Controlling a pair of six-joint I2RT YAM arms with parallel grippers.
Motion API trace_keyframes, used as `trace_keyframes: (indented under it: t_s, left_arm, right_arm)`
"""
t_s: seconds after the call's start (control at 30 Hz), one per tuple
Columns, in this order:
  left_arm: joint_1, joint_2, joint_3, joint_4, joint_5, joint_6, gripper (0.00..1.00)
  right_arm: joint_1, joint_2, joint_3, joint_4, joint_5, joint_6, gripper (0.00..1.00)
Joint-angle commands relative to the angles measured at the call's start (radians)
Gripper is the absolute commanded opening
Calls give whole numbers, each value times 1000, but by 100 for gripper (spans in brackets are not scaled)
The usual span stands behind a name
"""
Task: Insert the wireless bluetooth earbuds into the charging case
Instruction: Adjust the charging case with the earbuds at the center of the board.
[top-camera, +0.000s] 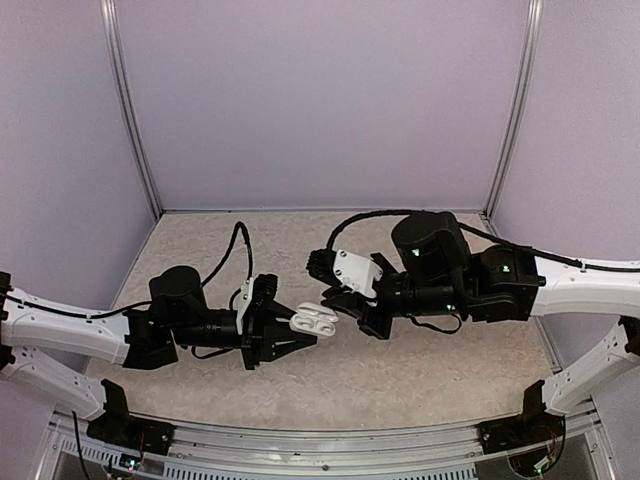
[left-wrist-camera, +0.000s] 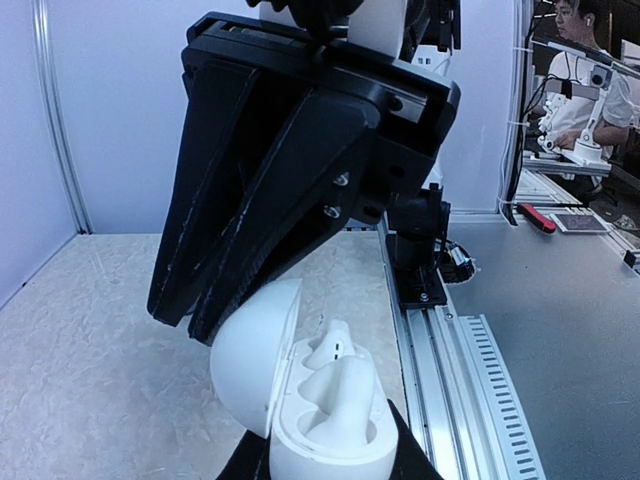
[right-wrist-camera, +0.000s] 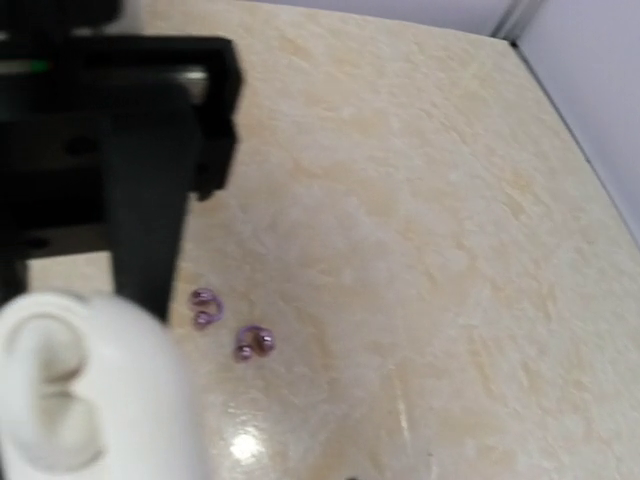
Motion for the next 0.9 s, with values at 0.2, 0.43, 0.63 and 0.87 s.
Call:
trace_keyframes:
  t_s: [0.2, 0.43, 0.63, 0.87]
  left_arm:
    - [15, 0, 24, 21, -23, -42, 0]
    - [28, 3, 28, 21, -28, -57, 0]
    - [33, 8, 34, 17, -30, -66, 0]
    - [32, 10, 36, 15, -18, -67, 0]
  right_arm:
    - [21, -46, -16, 13, -106, -28, 14]
    - [32, -61, -24, 13, -154, -33, 14]
    - [38, -66, -35, 22, -201, -34, 16]
    - [38, -53, -42, 35, -220, -20, 16]
